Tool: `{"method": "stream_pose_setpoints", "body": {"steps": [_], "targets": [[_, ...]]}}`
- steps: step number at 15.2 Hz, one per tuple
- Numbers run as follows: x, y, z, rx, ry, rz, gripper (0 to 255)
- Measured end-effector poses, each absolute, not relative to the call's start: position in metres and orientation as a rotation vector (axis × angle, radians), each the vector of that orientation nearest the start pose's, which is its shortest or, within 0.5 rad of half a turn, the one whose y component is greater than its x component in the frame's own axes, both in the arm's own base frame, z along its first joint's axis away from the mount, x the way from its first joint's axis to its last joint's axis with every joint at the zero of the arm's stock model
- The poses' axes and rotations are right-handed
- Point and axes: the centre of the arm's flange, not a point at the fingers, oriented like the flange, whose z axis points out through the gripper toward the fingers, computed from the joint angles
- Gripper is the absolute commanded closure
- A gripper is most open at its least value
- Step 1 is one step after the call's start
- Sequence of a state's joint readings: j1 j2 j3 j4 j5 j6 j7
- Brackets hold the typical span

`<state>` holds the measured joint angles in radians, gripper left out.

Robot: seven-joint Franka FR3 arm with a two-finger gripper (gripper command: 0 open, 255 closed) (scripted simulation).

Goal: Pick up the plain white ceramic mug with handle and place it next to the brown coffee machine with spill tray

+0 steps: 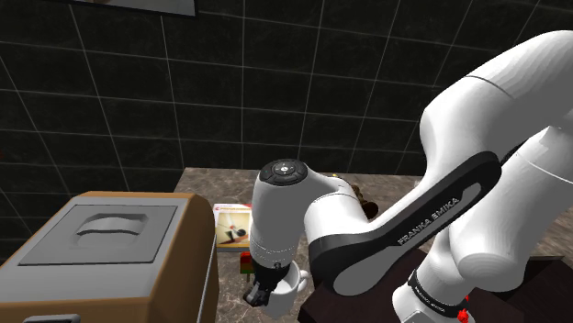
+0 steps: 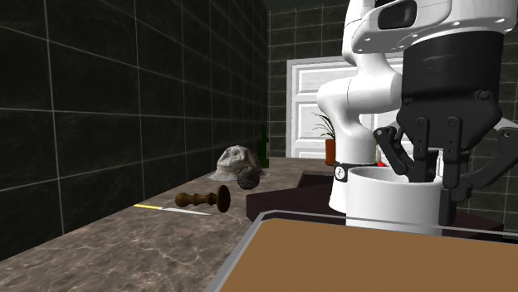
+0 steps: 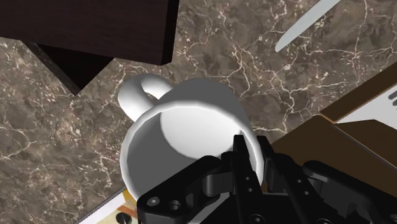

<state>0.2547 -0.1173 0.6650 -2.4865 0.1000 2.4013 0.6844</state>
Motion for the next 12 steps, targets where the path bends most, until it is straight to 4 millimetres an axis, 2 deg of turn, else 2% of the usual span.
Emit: {"method": "stream_pose_setpoints", "body": {"steps": [12], "targets": [[0.282,0.368,0.261,-3.128,-0.248,-0.016,255]]}}
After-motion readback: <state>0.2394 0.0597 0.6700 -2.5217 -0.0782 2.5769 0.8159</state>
